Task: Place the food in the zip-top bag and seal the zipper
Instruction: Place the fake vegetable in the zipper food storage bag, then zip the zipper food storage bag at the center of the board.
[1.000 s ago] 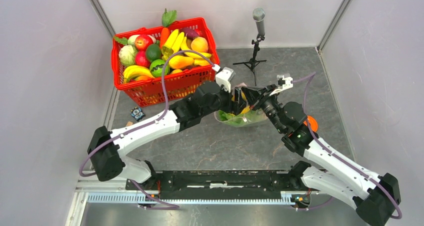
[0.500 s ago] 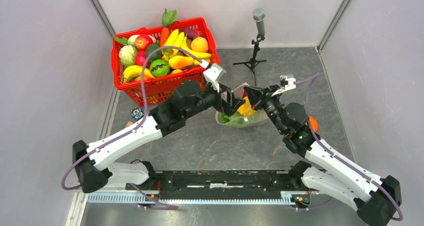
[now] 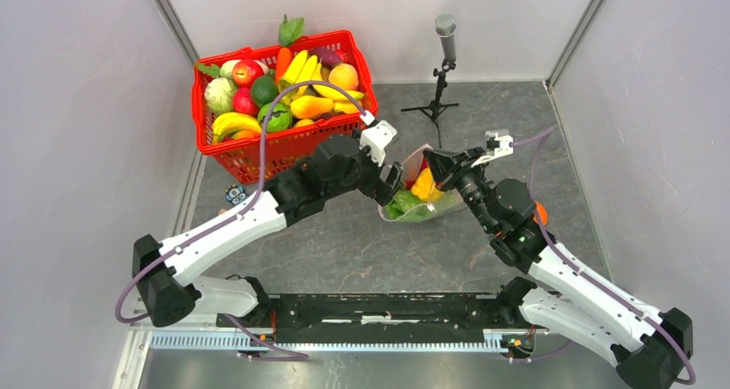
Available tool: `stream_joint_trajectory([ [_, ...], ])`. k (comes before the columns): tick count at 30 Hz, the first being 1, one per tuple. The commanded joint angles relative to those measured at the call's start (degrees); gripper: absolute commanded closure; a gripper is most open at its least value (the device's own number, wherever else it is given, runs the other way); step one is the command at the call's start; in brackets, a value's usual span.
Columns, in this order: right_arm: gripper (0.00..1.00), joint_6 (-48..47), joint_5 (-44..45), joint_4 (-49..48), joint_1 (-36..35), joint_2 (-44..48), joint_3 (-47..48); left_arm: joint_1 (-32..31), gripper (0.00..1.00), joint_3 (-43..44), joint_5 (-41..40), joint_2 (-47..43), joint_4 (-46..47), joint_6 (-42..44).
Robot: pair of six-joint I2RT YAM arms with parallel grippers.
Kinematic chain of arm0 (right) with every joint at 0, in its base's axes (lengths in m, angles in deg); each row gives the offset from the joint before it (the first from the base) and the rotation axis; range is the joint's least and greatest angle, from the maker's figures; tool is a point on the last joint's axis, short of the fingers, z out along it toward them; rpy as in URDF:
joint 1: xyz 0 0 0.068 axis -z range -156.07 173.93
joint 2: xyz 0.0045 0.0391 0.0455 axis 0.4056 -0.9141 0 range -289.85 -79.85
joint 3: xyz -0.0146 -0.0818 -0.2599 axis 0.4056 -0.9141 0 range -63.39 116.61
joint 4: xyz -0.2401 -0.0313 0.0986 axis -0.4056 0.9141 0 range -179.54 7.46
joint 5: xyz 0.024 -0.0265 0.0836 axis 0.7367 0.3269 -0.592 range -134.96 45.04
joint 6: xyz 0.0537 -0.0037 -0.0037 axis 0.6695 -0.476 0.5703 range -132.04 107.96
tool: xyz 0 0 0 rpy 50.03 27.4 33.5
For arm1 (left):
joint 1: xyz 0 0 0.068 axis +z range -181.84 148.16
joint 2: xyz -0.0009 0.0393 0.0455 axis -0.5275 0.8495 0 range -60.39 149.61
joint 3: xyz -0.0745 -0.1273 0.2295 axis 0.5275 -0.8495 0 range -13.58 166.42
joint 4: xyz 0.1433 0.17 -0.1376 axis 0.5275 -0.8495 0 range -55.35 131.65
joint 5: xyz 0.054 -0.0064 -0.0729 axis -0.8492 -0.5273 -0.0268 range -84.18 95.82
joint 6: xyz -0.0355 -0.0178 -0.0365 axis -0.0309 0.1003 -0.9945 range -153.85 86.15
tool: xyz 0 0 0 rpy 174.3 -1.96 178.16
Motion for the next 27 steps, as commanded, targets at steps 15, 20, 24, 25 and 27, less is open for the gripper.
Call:
stream_joint_trajectory([
  [15, 0.95, -3.76, -5.95, -1.72, 0.14, 0.87, 2.94, 3.26, 0.45, 5.02, 14.99, 6.85, 5.69, 16.69],
  [20, 0.95, -5.31, -6.83, -1.42, 0.14, 1.22, 3.68, 3.84, 0.58, 6.34, 16.52, 8.14, 2.20, 18.25],
  [24, 0.96, -7.28, -8.50, -1.20, 0.14, 1.43, 4.12, 3.84, 0.96, 6.98, 13.82, 9.70, 0.87, 18.56],
  [25, 0.95, -8.06, -8.86, -0.90, 0.12, 1.58, 4.55, 3.84, 0.97, 7.07, 13.24, 9.63, 1.11, 18.50],
  [27, 0.95, -9.97, -9.36, 0.26, 0.14, 1.60, 5.24, 3.84, 0.98, 6.87, 13.01, 8.67, 2.43, 18.04],
])
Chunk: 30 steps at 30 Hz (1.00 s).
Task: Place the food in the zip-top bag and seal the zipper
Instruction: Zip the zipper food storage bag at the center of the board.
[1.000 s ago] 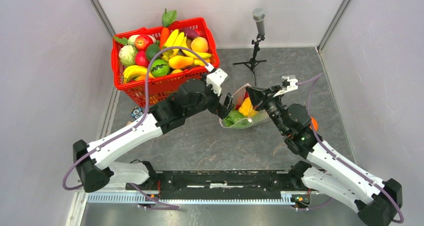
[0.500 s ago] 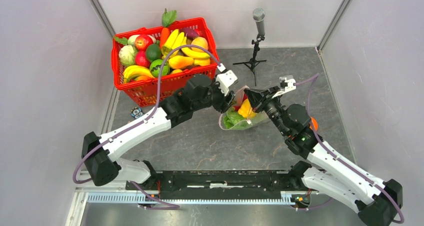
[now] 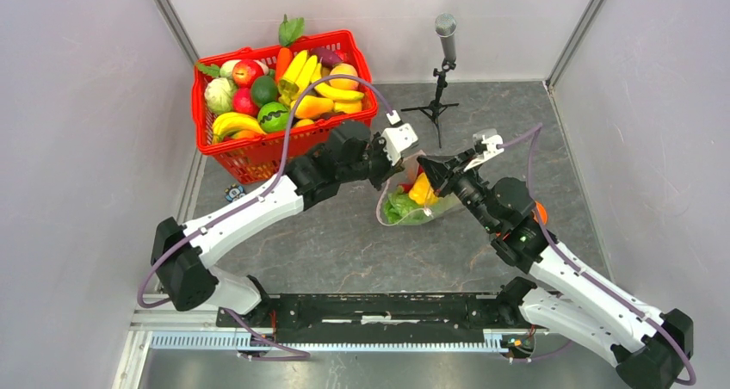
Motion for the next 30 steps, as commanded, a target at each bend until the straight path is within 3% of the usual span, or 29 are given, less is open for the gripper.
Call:
stream_joint_trajectory([
  [1, 0.95, -5.03, -2.82, -1.74, 0.16, 1.36, 5.18, 0.17, 0.98, 2.00, -0.85, -1.21, 1.46, 1.35],
  [5, 0.92, -9.58, -4.72, 1.54, 0.18, 1.30, 7.51, 0.36, 0.98, 3.53, -3.14, -3.28, 1.95, -1.00],
  [9, 0.74, -14.49, -3.80, 7.02, 0.16, 1.14, 11.27, 3.32, 0.98, 18.68, 1.33, 1.74, -15.64, -7.22],
  [10, 0.67, -16.06, -3.81, 8.22, 0.16, 1.05, 12.06, 3.33, 0.98, 19.92, 0.60, 2.13, -16.50, -7.60],
  [11, 0.55, -17.07, -3.36, 9.13, 0.23, 1.07, 12.73, 3.41, 0.98, 19.62, -0.32, 1.61, -15.85, -8.37],
  [14, 0.44, -19.82, -1.26, 11.01, 0.20, 2.06, 13.55, 5.06, 0.98, 19.82, -0.51, 0.57, -14.81, -11.18],
  [18, 0.42, -25.53, -1.03, 12.50, 0.25, 4.74, 13.29, 6.91, 0.98, 23.10, -0.62, 0.82, -17.83, -15.06],
  [26, 0.44, -37.18, -20.22, 5.09, 0.26, 13.17, -0.77, 8.43, 0.98, 30.98, -3.20, 1.36, -22.04, -26.65],
  [30, 0.45, -37.77, -26.63, -1.56, -0.23, 13.14, -7.57, 8.43, 0.98, 32.63, -6.41, 2.07, -22.68, -32.24],
])
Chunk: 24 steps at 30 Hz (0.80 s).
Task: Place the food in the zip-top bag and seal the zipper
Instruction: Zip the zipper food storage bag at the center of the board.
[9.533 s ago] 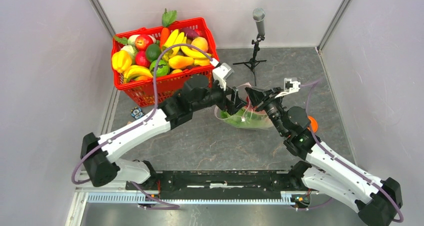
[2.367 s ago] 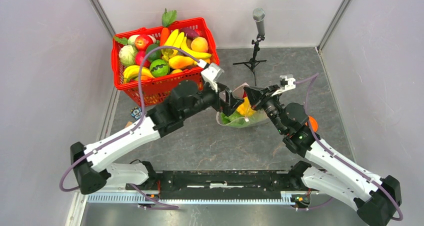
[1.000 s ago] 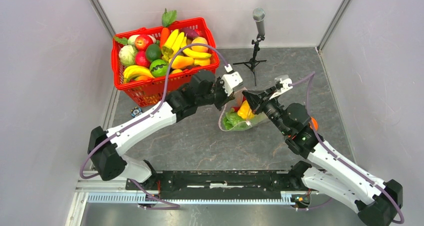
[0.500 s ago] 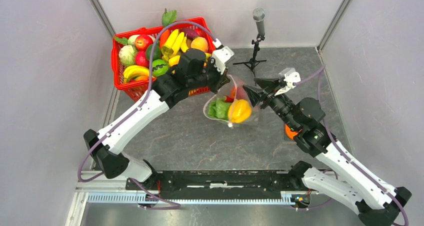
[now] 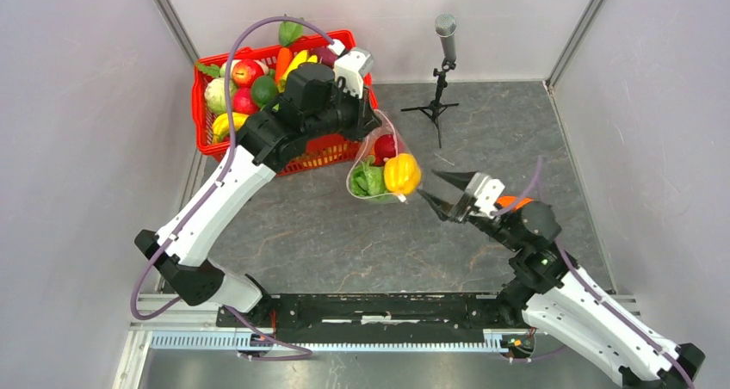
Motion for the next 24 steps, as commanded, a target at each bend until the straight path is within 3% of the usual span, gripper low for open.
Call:
stream_joint_trajectory([
  [1, 0.44, -4.52, -9.95, -9.61, -0.90, 0.21, -7.54, 0.27, 0.98, 4.08, -4.08, -0.21, 1.89, -10.75],
  [4, 0.39, -7.48, -11.17, -18.39, -2.07, 3.50, -13.92, 0.28, 0.98, 3.21, -6.31, -0.71, 2.25, -13.46],
  [7, 0.39, -12.69, -14.09, -21.05, -2.45, 4.29, -16.44, 0.28, 0.98, 1.67, -7.40, -1.42, 3.22, -15.31],
  [15, 0.48, -9.91, -5.09, -38.47, -2.54, 1.56, -21.69, 0.23, 0.98, -2.32, -4.77, -3.45, 6.17, -17.25],
  [24, 0.47, -5.73, -0.91, -41.06, -2.54, -0.16, -21.72, 0.25, 0.98, -6.29, -5.57, -6.93, 7.95, -17.74],
])
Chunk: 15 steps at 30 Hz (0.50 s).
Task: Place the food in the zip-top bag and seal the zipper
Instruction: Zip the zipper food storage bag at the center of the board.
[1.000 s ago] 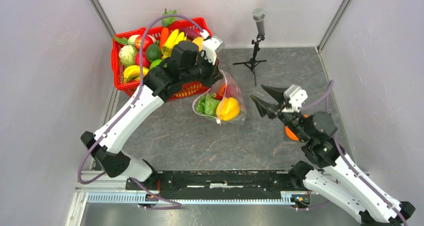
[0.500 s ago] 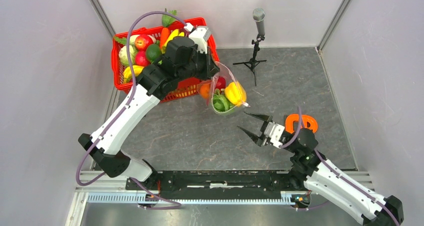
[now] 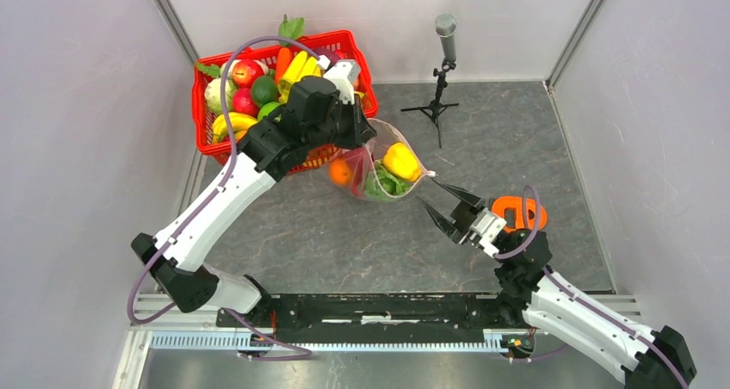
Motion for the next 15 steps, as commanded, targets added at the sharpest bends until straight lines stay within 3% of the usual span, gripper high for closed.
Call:
stream_joint_trajectory([
  [1, 0.45, 2.81, 4.16, -2.39, -0.27, 0.67, 1.15, 0.16, 0.98, 0.06, 0.10, -4.58, 6.95, -2.09],
  [4, 0.41, 1.74, 8.01, 4.79, 0.53, 0.71, 4.05, 0.17, 0.98, -0.58, 0.23, -5.21, 7.03, -1.63],
  [8, 0.33, 1.94, 1.46, 13.67, 5.47, -0.24, 8.79, 0.17, 0.98, -1.46, -0.54, -6.04, 7.12, -1.24],
  [15, 0.30, 10.61, -11.37, 8.64, 11.08, -3.30, 7.73, 0.16, 0.98, -1.87, -0.27, -6.72, 7.73, -0.93],
])
